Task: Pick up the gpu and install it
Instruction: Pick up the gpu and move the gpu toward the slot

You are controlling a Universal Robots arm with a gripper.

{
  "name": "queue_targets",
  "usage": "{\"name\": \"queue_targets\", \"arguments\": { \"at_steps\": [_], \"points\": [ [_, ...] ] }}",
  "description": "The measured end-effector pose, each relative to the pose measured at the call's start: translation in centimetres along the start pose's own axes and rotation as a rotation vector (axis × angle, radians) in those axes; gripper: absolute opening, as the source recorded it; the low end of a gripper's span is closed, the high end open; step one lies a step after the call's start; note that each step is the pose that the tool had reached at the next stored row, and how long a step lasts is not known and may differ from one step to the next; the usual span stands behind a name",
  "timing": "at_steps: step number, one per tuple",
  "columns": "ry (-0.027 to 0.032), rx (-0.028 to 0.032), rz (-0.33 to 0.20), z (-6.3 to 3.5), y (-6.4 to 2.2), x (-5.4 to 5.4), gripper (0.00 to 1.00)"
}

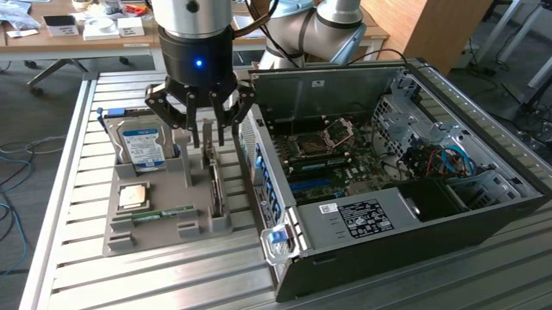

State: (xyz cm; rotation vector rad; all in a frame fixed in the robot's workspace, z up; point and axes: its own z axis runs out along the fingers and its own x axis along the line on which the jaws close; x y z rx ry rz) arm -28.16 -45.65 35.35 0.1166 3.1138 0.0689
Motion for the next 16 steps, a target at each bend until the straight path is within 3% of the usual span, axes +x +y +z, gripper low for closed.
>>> {"name": "queue_targets", "arguments": {
  "at_steps": [16],
  "points": [
    [0.0000,0.0001,0.000,0.03,0.02,-0.29,0.42]
  ]
}}
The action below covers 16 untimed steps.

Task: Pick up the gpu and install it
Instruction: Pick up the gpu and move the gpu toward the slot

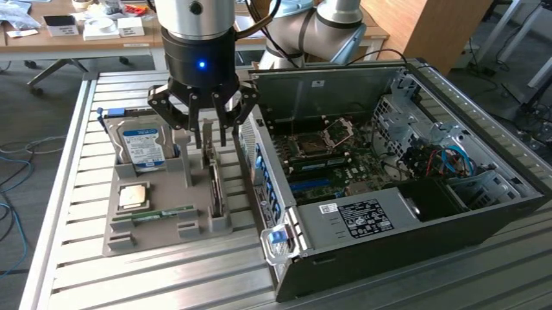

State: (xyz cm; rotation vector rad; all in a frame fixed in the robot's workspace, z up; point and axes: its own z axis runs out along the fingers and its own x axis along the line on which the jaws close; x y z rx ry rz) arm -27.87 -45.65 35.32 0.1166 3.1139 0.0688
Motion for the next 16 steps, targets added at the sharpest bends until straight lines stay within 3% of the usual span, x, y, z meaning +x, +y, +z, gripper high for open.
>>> {"name": "queue_targets", "arguments": {
  "at_steps": [16],
  "points": [
    [0.0001,0.0000,0.000,0.35,-0.02,0.01,0.42]
  ]
}}
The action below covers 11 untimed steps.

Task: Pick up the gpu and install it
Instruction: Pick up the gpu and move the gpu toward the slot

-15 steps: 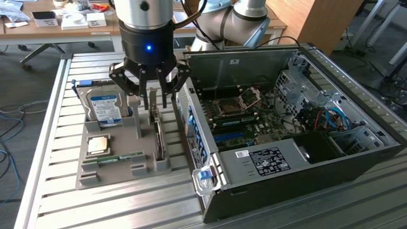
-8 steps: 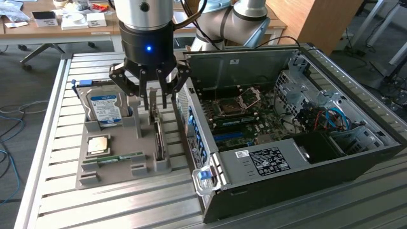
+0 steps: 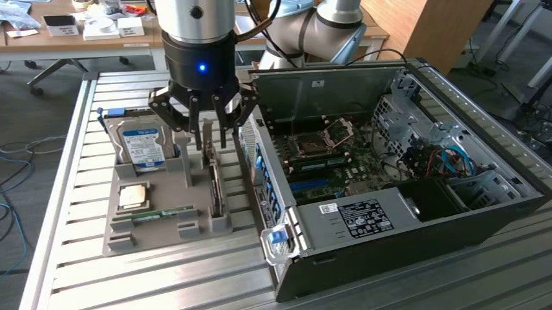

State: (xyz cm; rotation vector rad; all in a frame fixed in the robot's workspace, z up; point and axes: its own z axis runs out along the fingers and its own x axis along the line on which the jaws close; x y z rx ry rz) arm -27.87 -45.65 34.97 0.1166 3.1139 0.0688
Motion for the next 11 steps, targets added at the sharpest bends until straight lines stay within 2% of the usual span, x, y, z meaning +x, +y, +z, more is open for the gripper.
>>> {"name": "queue_targets", "arguments": {
  "at_steps": [11],
  "points": [
    [-0.0001,-0.0001,0.000,1.37,-0.06,0.0,0.42]
  ]
}}
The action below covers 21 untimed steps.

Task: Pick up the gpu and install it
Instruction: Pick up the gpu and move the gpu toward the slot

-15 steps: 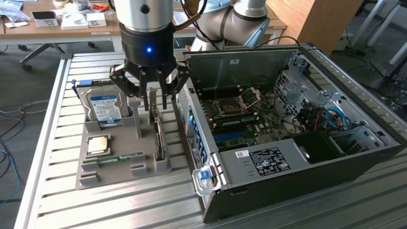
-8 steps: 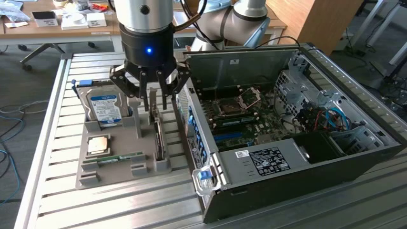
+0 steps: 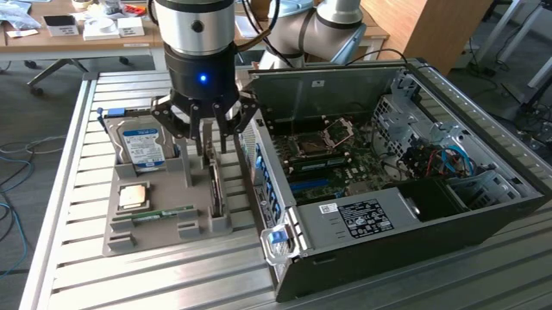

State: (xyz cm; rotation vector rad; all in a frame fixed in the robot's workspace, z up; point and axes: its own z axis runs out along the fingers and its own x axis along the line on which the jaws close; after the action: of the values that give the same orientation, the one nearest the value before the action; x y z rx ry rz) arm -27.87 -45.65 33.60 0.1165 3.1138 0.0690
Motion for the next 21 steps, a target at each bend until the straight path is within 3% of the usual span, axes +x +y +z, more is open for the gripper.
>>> {"name": "queue_targets", "arguments": {
  "at_steps": [17,21],
  "points": [
    [0.0000,0.0001,0.000,0.46,0.00,-0.24,0.42],
    [0.0001,0.0001,0.000,0.99,-0.02,-0.23,0.42]
  ]
}}
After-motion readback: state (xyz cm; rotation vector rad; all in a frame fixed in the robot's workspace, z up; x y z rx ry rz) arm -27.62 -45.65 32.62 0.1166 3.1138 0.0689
